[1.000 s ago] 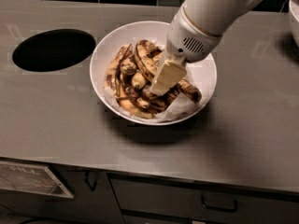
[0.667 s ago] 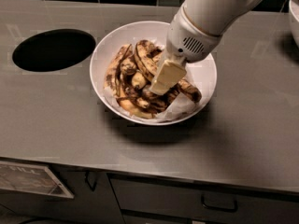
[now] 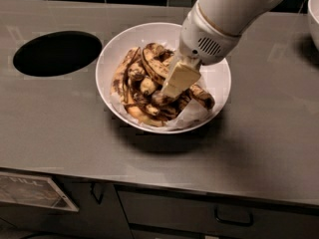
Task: Pick banana from white bowl
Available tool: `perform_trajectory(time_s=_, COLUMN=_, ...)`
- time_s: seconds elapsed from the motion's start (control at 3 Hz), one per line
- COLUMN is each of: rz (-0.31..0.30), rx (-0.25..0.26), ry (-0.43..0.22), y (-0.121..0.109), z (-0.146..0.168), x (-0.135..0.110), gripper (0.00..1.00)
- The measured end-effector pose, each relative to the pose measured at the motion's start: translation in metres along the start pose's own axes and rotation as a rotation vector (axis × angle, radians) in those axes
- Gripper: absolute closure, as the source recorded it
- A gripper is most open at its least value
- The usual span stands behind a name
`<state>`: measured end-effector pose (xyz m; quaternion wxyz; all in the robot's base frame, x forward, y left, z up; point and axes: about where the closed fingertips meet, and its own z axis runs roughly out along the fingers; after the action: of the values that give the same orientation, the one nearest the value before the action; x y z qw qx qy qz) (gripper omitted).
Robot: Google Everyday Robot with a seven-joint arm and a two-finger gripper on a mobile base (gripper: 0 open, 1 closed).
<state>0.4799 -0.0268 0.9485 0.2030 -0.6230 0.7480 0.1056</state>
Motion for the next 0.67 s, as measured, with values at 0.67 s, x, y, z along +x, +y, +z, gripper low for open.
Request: perform_trajectory(time_s=0.67, rz=-0.029, rx=0.03, ry=-0.026, y=0.015, z=-0.021, x=-0.004, gripper=0.58)
